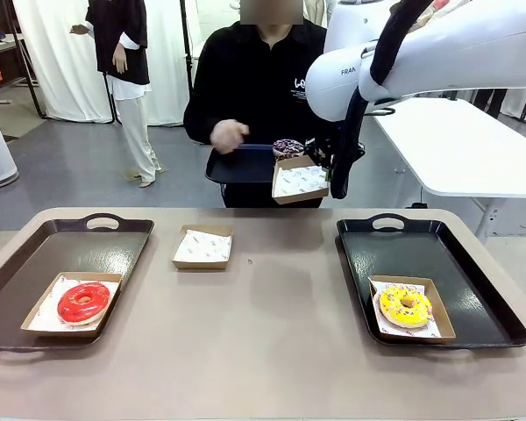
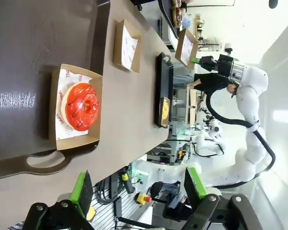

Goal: Individually package the donuts and arrange them on the tray.
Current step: Place the picked Paper togo box on the Handle tray while simultaneously picking up another Paper togo box from the table with the other hand.

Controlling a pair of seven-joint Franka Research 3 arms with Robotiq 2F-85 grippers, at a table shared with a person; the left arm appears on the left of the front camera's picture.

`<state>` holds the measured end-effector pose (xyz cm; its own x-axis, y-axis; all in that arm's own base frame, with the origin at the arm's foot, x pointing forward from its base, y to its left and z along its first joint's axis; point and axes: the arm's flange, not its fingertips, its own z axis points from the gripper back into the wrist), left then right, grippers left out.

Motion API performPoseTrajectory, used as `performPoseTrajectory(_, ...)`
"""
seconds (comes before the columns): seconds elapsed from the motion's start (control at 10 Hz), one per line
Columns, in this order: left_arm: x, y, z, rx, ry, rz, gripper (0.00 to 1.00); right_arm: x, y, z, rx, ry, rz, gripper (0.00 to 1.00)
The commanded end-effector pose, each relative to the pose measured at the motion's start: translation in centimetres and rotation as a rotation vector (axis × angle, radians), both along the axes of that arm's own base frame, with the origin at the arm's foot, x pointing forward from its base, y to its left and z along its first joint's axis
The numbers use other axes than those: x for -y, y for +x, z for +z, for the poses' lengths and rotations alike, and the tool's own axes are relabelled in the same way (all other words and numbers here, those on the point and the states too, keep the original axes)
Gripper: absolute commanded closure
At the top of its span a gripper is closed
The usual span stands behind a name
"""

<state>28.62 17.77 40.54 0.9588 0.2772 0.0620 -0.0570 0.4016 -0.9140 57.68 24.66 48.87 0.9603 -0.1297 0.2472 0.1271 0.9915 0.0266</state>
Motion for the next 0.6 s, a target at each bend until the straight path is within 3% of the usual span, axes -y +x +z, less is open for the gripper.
performPoseTrajectory(0.0,0.17,-0.18,0.05,0.001,-0.025,0.025,0.00,-0.99,0.66,0.37,0.005,-0.036,-0.040,1.00)
performPoseTrajectory(0.4,0.60,-0.39,0.08,-0.005,-0.030,0.028,0.00,-1.22,1.11,-0.14,-0.047,-0.017,-0.009,1.00)
performPoseTrajectory(0.5,0.30,-0.03,0.05,-0.014,-0.016,0.020,0.00,-0.61,0.43,-0.34,-0.024,-0.006,-0.008,1.00)
